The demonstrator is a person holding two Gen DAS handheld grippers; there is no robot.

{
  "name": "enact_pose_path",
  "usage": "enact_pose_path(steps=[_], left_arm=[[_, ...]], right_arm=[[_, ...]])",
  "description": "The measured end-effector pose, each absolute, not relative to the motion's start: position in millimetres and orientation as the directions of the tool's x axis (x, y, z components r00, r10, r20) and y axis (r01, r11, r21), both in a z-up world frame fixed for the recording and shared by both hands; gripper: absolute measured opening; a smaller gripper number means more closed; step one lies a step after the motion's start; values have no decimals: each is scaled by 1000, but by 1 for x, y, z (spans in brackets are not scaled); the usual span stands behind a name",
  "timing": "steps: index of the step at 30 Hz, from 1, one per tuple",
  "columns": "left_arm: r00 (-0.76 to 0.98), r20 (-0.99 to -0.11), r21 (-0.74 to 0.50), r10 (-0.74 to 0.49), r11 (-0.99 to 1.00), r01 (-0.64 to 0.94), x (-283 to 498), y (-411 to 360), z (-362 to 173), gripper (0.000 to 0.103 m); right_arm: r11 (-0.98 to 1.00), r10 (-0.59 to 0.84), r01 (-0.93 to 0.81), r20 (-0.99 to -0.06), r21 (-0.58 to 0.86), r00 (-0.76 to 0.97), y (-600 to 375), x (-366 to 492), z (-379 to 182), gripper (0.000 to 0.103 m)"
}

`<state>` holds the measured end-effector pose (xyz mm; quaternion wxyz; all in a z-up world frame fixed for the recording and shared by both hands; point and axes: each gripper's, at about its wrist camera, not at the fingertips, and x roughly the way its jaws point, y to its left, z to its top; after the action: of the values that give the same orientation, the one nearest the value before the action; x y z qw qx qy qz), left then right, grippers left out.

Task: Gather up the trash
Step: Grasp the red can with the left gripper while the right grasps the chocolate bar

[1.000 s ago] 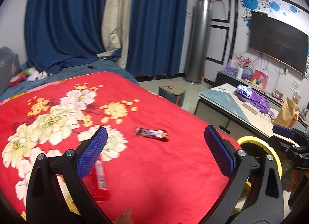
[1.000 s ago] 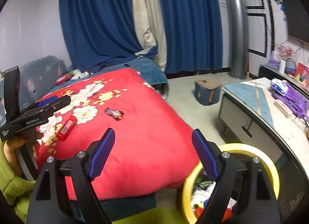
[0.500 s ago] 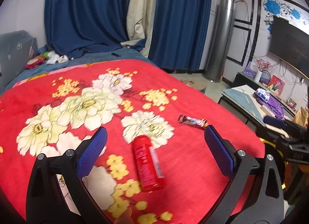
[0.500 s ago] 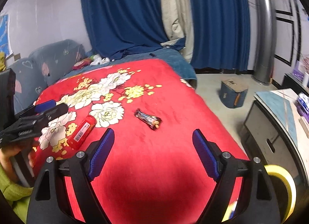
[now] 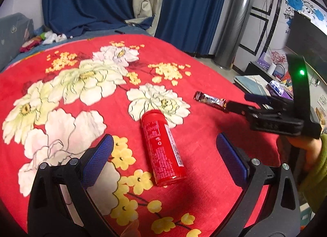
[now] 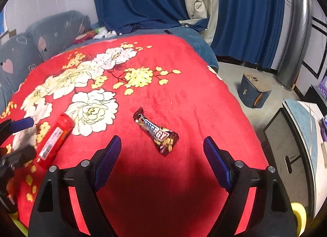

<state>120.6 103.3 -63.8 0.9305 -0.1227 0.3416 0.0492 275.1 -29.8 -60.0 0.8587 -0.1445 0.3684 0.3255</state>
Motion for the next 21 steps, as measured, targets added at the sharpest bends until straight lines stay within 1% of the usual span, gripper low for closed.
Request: enact_pose_path(steps=[2,6,8,10,11,12,17,20,21], left_arm=[[753,-658,-195,12,963,-186,122,104,-68,92],[735,-678,-188,13,964,-190,125,102,-73,76],[724,-690,-185,10,964,-190,128,101,-76,73],[718,-696,-188,4,964,-187,129,101,-78,69],[715,-699,-190,1,964,-187,129,101,-79,65],[710,-704,-194,-4,963,-186,129,101,-80,61],[684,-728,-234,-42,953,-191,134,107,-89,47],[679,-731,-260,-70,948,-182,136,109,-91,42],[679,-731,-265,-75,947,-180,136,110,-92,37]], right_arm=[[737,442,-676,-742,-20,504,-20,282,-65,78],[716,419,-696,-764,-55,490,-3,292,-73,75],[710,415,-703,-774,-54,478,4,297,-78,73],[713,414,-700,-783,-39,464,8,302,-83,68],[716,412,-697,-787,-32,459,8,305,-86,59],[721,407,-693,-798,-19,446,8,307,-90,46],[733,424,-680,-787,9,447,-1,303,-93,40],[743,437,-669,-780,32,448,-11,298,-93,38],[747,443,-663,-777,44,448,-16,296,-93,37]])
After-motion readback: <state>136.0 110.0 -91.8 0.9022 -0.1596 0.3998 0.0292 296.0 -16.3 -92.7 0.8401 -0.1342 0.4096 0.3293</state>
